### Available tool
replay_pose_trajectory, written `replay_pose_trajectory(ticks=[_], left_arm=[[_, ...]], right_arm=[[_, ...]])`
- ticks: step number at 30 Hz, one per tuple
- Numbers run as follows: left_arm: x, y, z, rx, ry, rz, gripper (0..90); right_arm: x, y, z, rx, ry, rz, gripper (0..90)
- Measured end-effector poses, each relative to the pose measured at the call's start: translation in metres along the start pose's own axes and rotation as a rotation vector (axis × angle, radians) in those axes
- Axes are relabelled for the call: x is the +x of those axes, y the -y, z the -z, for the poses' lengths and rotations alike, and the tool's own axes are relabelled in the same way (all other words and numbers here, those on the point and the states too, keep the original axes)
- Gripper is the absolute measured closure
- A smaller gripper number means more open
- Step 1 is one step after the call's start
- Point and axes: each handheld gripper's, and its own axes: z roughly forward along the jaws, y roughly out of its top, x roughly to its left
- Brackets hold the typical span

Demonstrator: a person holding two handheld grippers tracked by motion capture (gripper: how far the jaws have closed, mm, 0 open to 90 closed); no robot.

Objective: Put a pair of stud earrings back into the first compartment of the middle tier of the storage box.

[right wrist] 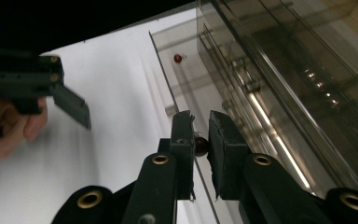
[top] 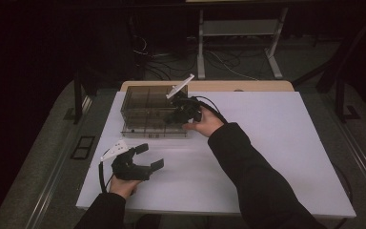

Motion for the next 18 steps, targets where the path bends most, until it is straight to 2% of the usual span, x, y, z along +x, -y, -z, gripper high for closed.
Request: replay_pose_trajectory(ticks=[18], left_arm=[[0.002,0.0,0.002,-0.005,0.0,0.005,0.0]], right_arm=[[0.0,-0.038,-0.043,-0.011,-0.024,-0.002,79.4]])
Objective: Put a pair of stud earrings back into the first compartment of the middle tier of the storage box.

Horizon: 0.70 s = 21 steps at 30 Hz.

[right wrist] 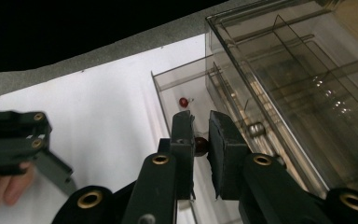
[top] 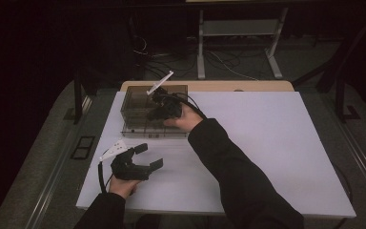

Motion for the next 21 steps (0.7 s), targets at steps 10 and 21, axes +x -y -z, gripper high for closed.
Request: replay_pose_trajectory(ticks=[10,21], left_arm=[[0.001,0.0,0.001,-0.007,-0.003,0.006,0.0],[0.001,0.0,0.002,-0.009,0.0,0.011,0.0]], right_arm=[[-0.001,-0.006,-0.026,-0.003,-0.02,-0.009,79.4],[-0.001,-0.012,-0.051,0.002,-0.041,-0.016,79.4]])
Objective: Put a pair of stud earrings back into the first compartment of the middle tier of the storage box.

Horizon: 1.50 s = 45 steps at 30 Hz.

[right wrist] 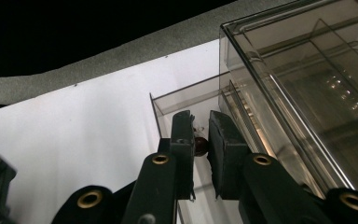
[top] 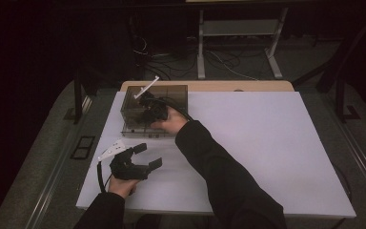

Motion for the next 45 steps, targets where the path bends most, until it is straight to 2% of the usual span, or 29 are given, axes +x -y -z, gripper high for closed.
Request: replay_pose_trajectory(ticks=[7,12,16,22,25,30,32,34,36,40,45], left_arm=[[0.0,0.0,0.001,0.0,0.003,-0.001,0.0],[0.0,0.0,0.0,-0.001,0.002,-0.001,0.0],[0.001,0.0,0.0,-0.002,0.0,0.0,0.0],[0.001,0.0,0.0,-0.004,-0.001,0.001,0.0],[0.0,0.0,0.0,-0.004,-0.002,0.001,0.0],[0.001,0.0,0.0,0.0,-0.006,-0.003,0.0],[0.001,0.0,0.0,-0.002,-0.007,0.001,0.0],[0.0,0.0,-0.001,-0.001,-0.007,0.002,0.0],[0.001,0.0,-0.001,0.002,-0.009,-0.004,0.0],[0.0,0.0,-0.001,0.002,-0.009,-0.004,0.0],[0.0,0.0,-0.002,0.005,-0.011,-0.005,0.0]], right_arm=[[0.001,-0.001,-0.011,0.015,0.001,-0.005,75.5],[0.0,0.0,-0.004,0.02,-0.003,-0.019,70.7],[0.004,0.001,0.006,0.01,-0.003,-0.011,65.8],[0.01,0.006,0.029,-0.004,0.025,-0.01,50.7],[0.012,0.01,0.042,-0.015,0.058,-0.01,39.1],[0.015,0.02,0.065,-0.025,0.074,-0.033,15.6],[0.016,0.026,0.074,-0.024,0.078,-0.043,10.7],[0.016,0.033,0.084,-0.028,0.088,-0.051,10.6],[0.016,0.04,0.093,-0.028,0.089,-0.067,0.6],[0.016,0.056,0.112,-0.028,0.126,-0.07,0.1],[0.016,0.077,0.136,-0.051,0.153,-0.116,0.1]])
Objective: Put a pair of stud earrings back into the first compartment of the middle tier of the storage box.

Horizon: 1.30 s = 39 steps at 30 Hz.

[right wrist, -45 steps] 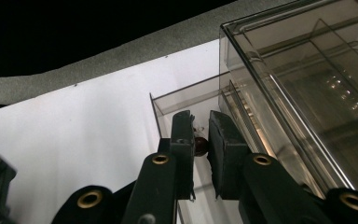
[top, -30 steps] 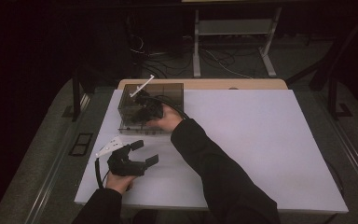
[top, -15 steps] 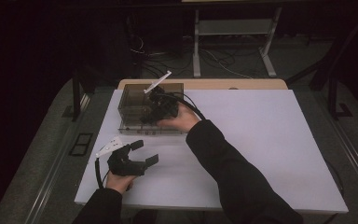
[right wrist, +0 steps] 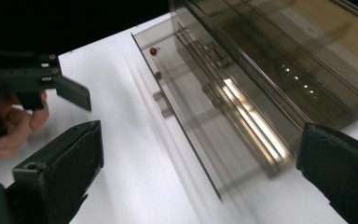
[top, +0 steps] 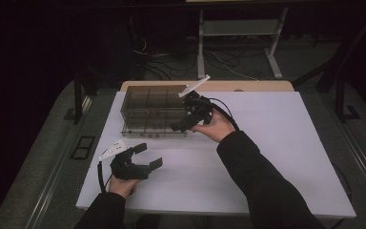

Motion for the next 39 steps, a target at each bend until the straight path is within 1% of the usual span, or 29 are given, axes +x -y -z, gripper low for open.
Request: replay_pose_trajectory(ticks=[2,3,9,10,14,20,24,30,35,37,39], left_arm=[[0.0,0.0,0.0,0.0,-0.003,0.001,0.0],[0.0,0.0,-0.001,0.003,-0.002,-0.003,0.0],[0.0,0.0,-0.001,0.003,-0.003,-0.003,0.0],[-0.001,0.0,-0.001,0.002,-0.004,-0.002,0.0],[-0.001,0.0,-0.001,0.003,-0.001,-0.003,0.0],[-0.001,0.0,-0.001,0.005,-0.004,-0.006,0.0],[-0.001,0.0,-0.001,0.004,-0.005,-0.004,0.0],[-0.001,0.001,-0.001,0.01,-0.004,-0.006,0.0],[-0.001,0.001,-0.001,0.01,-0.007,-0.004,0.0],[-0.001,0.001,-0.001,0.012,-0.007,-0.004,0.0],[-0.001,0.001,-0.001,0.013,-0.009,-0.003,0.0]], right_arm=[[-0.003,0.01,0.01,-0.01,0.006,-0.018,0.2],[-0.005,0.014,0.014,-0.013,0.009,-0.014,0.2],[-0.013,0.042,0.038,-0.046,0.035,-0.048,0.2],[-0.014,0.048,0.043,-0.054,0.038,-0.061,0.2],[-0.018,0.065,0.056,-0.07,0.053,-0.086,0.2],[-0.021,0.091,0.071,-0.092,0.078,-0.117,0.2],[-0.021,0.109,0.08,-0.113,0.102,-0.127,0.2],[-0.022,0.137,0.093,-0.145,0.124,-0.163,0.2],[-0.02,0.161,0.104,-0.169,0.136,-0.202,0.2],[-0.02,0.172,0.109,-0.177,0.144,-0.208,0.2],[-0.019,0.183,0.114,-0.2,0.153,-0.23,0.2]])
